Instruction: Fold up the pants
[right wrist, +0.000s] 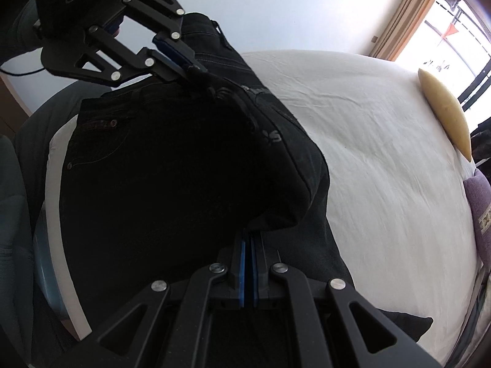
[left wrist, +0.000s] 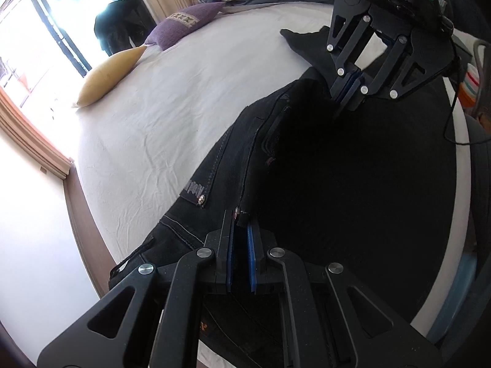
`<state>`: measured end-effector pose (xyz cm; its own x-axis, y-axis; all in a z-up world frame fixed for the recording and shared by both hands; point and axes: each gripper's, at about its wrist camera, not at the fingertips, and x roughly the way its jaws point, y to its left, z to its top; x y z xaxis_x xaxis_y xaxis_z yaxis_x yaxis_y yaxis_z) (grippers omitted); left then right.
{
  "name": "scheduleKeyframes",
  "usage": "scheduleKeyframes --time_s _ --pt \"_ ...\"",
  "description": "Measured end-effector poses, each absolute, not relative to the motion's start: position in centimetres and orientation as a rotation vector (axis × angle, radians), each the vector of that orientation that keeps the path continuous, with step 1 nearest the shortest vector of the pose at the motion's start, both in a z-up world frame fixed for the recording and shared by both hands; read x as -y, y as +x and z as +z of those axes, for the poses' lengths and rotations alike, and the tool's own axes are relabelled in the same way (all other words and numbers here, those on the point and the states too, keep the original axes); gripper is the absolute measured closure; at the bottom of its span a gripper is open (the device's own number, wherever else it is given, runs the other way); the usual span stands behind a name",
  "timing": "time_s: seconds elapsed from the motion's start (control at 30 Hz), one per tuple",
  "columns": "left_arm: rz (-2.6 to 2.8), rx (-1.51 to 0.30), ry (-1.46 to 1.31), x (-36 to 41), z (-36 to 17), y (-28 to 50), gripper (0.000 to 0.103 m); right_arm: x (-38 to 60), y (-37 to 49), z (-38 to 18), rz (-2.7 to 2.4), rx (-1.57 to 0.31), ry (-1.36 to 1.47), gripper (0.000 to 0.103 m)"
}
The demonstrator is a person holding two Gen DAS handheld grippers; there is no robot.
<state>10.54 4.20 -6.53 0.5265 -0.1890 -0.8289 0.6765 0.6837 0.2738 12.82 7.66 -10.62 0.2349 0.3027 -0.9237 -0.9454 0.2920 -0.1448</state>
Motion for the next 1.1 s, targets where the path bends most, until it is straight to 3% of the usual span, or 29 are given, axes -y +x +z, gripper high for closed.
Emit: scheduleKeyframes --time_s 0.43,0.8,1.1 --pt "-0.633 -0.951 0.767 -4.7 -11.1 2.7 0.097 -6.7 4.5 -12.9 0.960 -0.902 -1.058 0.099" --pt "-0.692 -0.964 0.842 -5.8 -13.1 0.3 0.097 -10.6 2.1 -15.2 0.976 -0.845 -1.248 0.099" --pt "-0.753 -0.939 0.878 -5.6 -14.1 -2.8 0.097 -8.5 0.1 -15.4 0.953 -0.840 -1.264 0.099"
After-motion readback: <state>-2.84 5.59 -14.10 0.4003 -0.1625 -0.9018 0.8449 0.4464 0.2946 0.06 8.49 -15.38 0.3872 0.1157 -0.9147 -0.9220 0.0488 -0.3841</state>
